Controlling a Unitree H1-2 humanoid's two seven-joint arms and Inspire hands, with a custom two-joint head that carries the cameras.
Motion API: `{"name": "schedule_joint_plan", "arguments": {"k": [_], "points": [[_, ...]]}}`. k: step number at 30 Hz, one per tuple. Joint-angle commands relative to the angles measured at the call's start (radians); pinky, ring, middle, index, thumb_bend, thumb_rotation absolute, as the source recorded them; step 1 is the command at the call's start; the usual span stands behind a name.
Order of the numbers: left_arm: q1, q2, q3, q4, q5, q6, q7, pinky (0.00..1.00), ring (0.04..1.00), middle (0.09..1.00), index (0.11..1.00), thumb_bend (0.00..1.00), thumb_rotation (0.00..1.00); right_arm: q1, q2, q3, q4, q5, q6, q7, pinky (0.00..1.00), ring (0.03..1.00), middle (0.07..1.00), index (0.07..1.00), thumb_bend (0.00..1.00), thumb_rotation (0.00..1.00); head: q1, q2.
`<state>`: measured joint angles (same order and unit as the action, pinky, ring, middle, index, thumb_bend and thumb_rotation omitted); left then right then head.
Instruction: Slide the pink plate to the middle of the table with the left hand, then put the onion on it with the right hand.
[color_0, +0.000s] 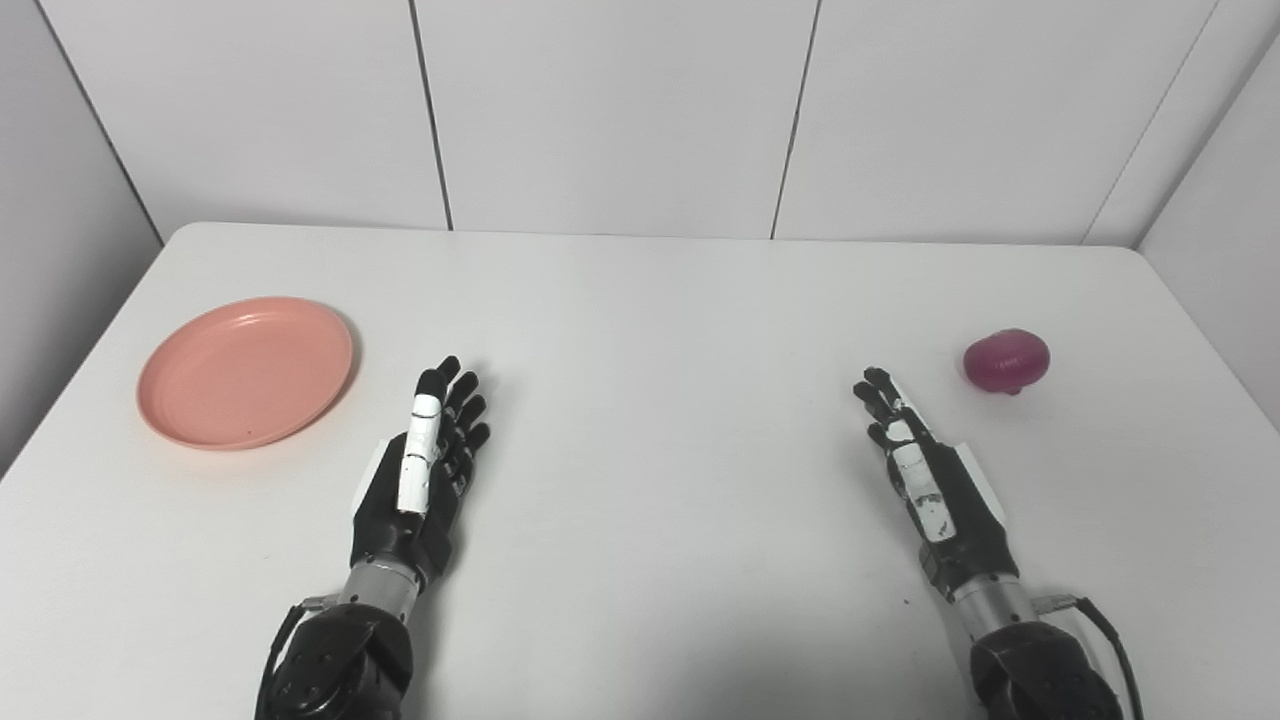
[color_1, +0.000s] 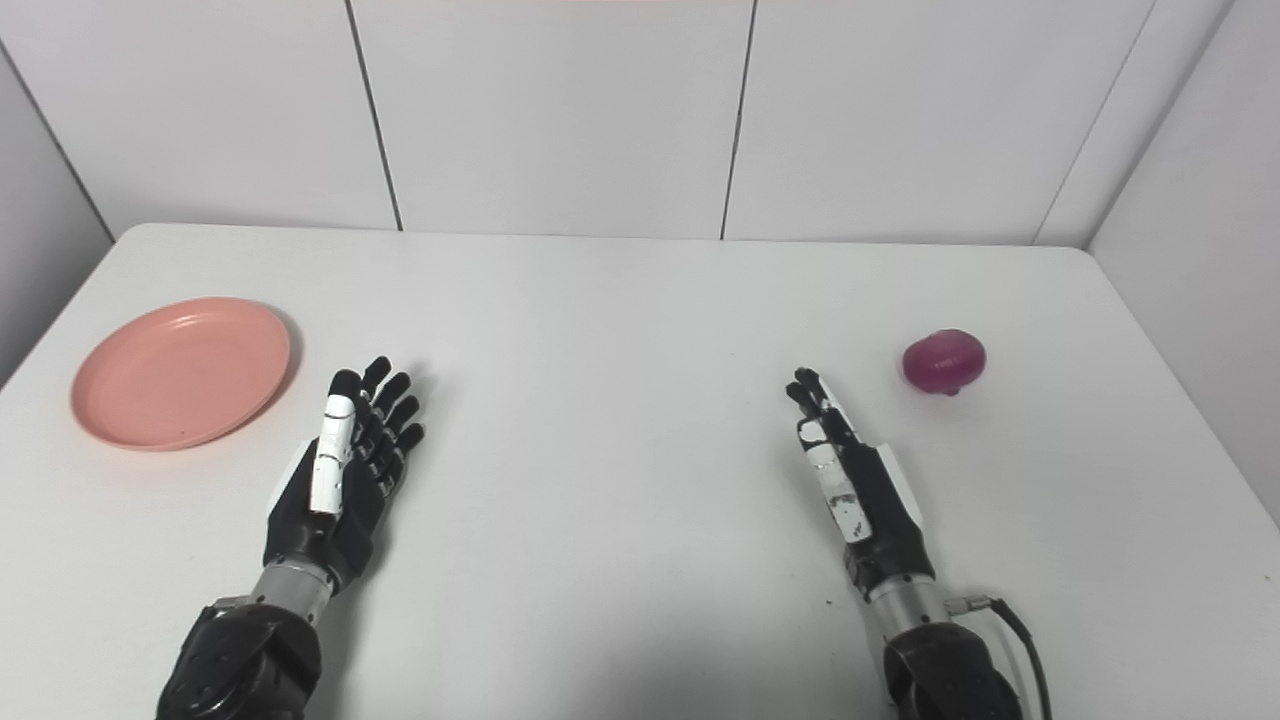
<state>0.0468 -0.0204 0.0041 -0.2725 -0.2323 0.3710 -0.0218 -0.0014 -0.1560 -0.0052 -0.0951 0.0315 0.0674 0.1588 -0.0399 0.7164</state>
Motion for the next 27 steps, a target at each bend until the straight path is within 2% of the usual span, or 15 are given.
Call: {"name": "schedule_joint_plan", "arguments": {"k": [1,16,27], "points": [[0.029,-0.004,0.002,-0.022,-0.005,-0.023,-0.01,1.0,1.0,1.0,1.0,0.66,0.94,-0.023,-0.005,-0.004,-0.025,0.009,0.013,-0.002,1.0,1.0,0.944,0.956,0.95,1.0,0.002,0.001],[0.029,0.007,-0.007,-0.01,0.013,-0.043,-0.017,1.0,1.0,1.0,1.0,0.67,0.95,-0.022,-0.004,-0.002,-0.022,0.014,0.009,0.0,1.0,0.999,0.94,0.955,0.95,1.0,0.002,-0.001],[0.03,0.03,-0.048,0.012,0.137,-0.174,-0.019,1.0,1.0,1.0,1.0,0.63,0.92,-0.023,-0.003,-0.001,-0.026,0.014,0.013,0.0,1.0,1.0,0.943,0.958,0.96,1.0,0.003,0.0]]}}
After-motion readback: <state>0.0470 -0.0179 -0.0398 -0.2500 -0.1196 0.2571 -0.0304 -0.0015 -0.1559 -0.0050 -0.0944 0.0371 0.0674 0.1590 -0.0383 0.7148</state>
